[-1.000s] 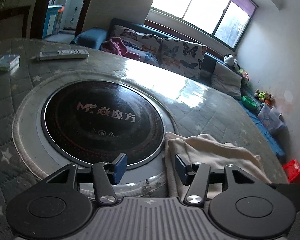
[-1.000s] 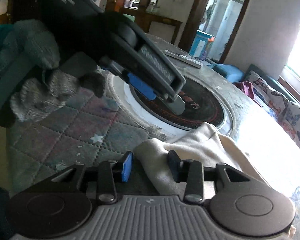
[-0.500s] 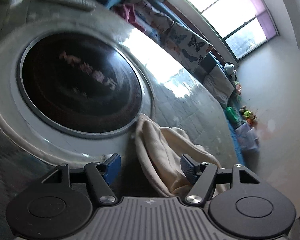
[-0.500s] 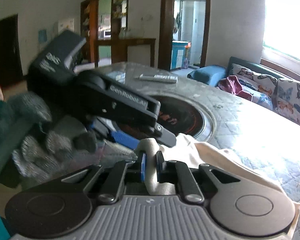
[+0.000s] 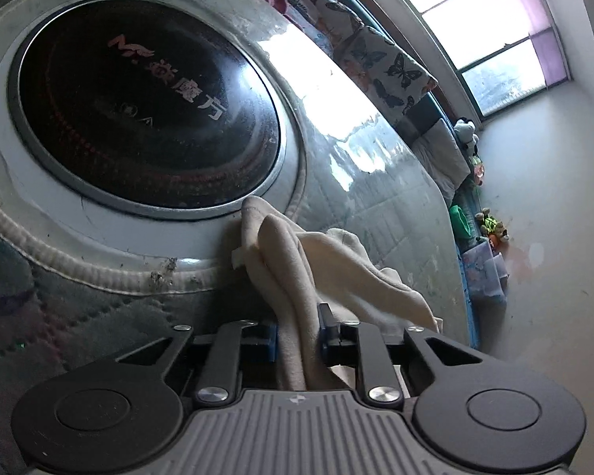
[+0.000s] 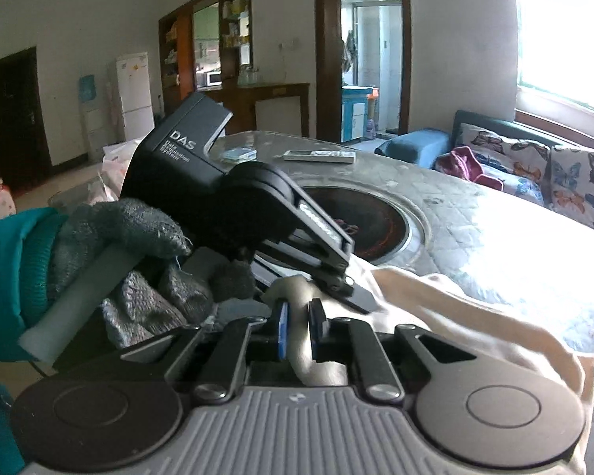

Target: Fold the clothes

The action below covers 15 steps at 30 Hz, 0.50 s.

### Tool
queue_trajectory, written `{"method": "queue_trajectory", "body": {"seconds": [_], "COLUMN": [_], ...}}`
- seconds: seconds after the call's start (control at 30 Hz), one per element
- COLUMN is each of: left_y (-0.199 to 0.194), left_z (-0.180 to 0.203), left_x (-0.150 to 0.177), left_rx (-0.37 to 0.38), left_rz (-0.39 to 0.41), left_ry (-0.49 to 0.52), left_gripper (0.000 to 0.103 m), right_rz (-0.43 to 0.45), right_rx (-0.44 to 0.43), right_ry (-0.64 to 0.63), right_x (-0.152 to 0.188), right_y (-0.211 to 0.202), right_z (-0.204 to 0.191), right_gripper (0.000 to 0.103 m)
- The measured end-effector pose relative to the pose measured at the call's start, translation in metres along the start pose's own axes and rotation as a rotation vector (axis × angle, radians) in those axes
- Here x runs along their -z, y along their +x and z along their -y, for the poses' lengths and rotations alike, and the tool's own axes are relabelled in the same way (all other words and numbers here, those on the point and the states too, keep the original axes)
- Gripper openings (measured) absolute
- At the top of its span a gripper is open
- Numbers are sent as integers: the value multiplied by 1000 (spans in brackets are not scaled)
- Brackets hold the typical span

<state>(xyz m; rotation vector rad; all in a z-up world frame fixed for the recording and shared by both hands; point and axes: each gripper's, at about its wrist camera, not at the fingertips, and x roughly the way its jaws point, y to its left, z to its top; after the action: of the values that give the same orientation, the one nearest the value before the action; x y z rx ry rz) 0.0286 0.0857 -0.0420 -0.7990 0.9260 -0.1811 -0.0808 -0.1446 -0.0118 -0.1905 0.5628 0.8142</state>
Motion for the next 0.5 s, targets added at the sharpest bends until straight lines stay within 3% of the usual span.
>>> {"method": "queue_trajectory", "body": {"seconds": [0.1, 0.3, 0.43, 0.5], "left_y": [-1, -1, 0, 1], "left_z": [5, 13, 16, 18], "left_x": [1, 3, 3, 3], "left_rx": [-20, -46, -56, -63], "left_rz": [8, 19, 21, 24], "left_ry": [44, 114, 132, 142], "left_gripper": [20, 20, 20, 20], "right_rz": [14, 1, -19, -20], "right_rx": [64, 279, 376, 397], "right_ry": [48, 157, 279, 345], "right_x": [5, 18, 33, 44], "right_y": [-18, -43, -49, -49], "right_z": [19, 83, 132, 154], "right_gripper": [14, 17, 27, 37]}}
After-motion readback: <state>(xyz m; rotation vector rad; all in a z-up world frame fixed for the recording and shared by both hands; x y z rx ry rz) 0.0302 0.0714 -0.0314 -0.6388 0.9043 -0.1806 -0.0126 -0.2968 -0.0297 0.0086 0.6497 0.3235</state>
